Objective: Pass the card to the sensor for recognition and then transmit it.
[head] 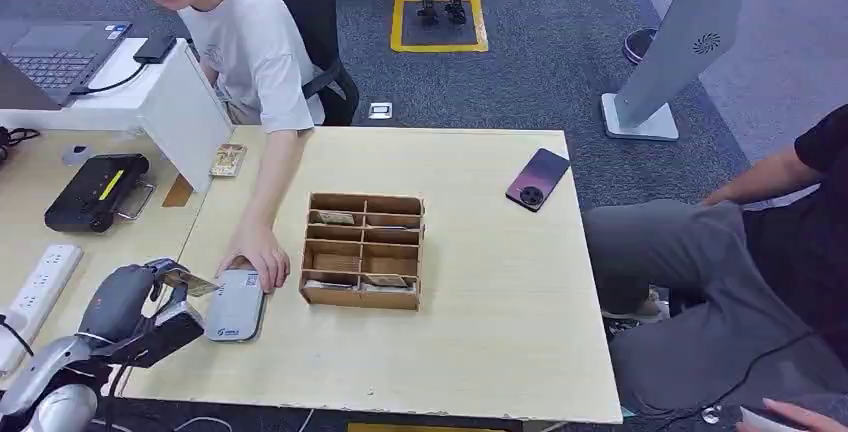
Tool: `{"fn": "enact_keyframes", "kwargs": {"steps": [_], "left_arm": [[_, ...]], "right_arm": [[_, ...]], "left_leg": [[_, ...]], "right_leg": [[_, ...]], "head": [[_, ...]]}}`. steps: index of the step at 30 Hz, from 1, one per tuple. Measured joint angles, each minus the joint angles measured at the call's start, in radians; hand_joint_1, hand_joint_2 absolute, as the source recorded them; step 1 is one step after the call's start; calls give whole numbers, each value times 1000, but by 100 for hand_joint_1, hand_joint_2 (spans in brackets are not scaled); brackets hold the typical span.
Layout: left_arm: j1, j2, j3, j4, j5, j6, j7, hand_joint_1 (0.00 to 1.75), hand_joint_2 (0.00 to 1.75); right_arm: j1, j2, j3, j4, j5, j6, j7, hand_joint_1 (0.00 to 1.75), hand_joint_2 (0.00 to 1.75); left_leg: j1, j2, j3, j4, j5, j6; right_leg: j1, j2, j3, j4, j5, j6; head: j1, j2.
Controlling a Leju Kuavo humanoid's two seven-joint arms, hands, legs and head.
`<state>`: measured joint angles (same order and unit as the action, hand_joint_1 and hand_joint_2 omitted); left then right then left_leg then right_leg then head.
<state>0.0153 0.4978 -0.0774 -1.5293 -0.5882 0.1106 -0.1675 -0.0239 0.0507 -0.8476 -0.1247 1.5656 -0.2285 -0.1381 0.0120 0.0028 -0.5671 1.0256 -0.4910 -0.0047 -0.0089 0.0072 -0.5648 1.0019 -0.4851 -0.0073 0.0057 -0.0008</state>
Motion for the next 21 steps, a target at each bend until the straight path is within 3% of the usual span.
{"fn": "enact_keyframes", "kwargs": {"steps": [21], "left_arm": [[2,-9,16,21,-26,-19,-5,175,175]], "right_arm": [[-4,0,3,0,0,1,-2,0,0]], "left_leg": [[0,0,0,0,0,0]], "right_leg": [[0,0,0,0,0,0]], "head": [[0,0]]}}
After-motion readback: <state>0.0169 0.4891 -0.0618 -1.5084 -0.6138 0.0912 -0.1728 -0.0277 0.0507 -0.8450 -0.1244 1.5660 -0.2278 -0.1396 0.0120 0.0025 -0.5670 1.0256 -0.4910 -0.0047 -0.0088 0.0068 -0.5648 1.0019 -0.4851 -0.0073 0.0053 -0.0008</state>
